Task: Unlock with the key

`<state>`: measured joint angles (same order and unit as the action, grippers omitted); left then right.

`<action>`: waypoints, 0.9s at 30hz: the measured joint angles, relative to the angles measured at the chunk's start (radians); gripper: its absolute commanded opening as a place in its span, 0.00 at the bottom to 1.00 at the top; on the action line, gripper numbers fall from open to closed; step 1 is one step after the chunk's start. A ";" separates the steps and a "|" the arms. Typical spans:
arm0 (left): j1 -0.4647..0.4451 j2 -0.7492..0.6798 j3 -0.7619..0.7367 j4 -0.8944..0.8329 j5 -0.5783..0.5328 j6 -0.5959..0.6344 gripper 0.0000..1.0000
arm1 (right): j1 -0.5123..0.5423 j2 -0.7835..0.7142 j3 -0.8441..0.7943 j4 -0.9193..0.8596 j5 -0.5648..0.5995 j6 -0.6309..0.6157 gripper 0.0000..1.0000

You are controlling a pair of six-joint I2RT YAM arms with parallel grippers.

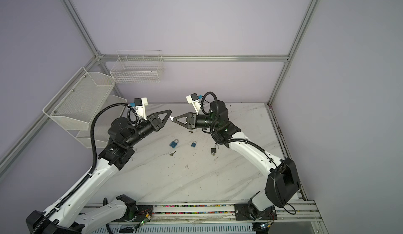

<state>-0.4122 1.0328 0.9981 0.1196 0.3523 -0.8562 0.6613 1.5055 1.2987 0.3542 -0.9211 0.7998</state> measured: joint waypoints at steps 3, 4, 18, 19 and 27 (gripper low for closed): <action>0.000 0.003 0.000 0.009 0.010 -0.004 0.14 | 0.000 0.000 0.000 0.000 0.000 -0.001 0.00; 0.000 0.003 0.000 0.011 0.011 -0.005 0.13 | 0.000 0.000 0.000 0.000 0.000 -0.002 0.00; 0.000 0.003 0.000 0.020 0.031 -0.016 0.04 | 0.000 0.008 0.013 -0.005 0.011 -0.021 0.00; 0.000 0.003 0.000 0.021 0.034 -0.016 0.04 | 0.000 0.008 0.013 -0.006 0.012 -0.023 0.00; 0.000 0.003 0.000 0.016 0.035 -0.012 0.00 | 0.000 0.008 0.013 -0.022 0.016 -0.045 0.00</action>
<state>-0.4122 1.0359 0.9985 0.1356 0.3874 -0.8684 0.6613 1.5131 1.3117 0.3321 -0.9051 0.7544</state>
